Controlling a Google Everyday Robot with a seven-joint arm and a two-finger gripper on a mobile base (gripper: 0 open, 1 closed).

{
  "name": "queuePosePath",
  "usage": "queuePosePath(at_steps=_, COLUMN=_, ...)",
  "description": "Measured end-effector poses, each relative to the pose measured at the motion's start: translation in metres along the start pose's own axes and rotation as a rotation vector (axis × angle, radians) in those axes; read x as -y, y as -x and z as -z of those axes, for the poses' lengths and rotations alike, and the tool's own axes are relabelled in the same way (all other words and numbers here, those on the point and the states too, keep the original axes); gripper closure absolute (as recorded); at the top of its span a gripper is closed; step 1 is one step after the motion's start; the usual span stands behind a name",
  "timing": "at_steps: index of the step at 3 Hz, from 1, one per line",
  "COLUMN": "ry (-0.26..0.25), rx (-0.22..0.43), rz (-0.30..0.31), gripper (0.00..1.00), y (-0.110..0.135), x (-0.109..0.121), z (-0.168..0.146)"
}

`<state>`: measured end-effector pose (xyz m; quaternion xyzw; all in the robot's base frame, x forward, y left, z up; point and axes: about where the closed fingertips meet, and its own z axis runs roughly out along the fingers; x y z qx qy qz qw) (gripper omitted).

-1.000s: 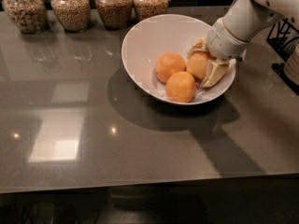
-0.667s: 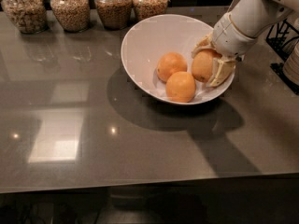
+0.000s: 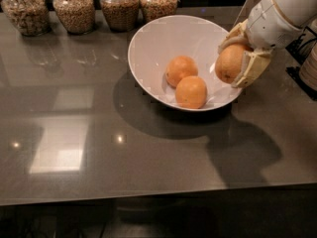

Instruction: Pick orange from white bowl

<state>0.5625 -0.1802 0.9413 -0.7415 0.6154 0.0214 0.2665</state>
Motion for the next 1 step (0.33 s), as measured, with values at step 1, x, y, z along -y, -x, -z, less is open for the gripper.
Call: queuePosePath(at_steps=1, ry=-0.03, rx=0.111, rz=-0.051, gripper=1.0, y=0.0375, x=-0.0107, z=0.0271)
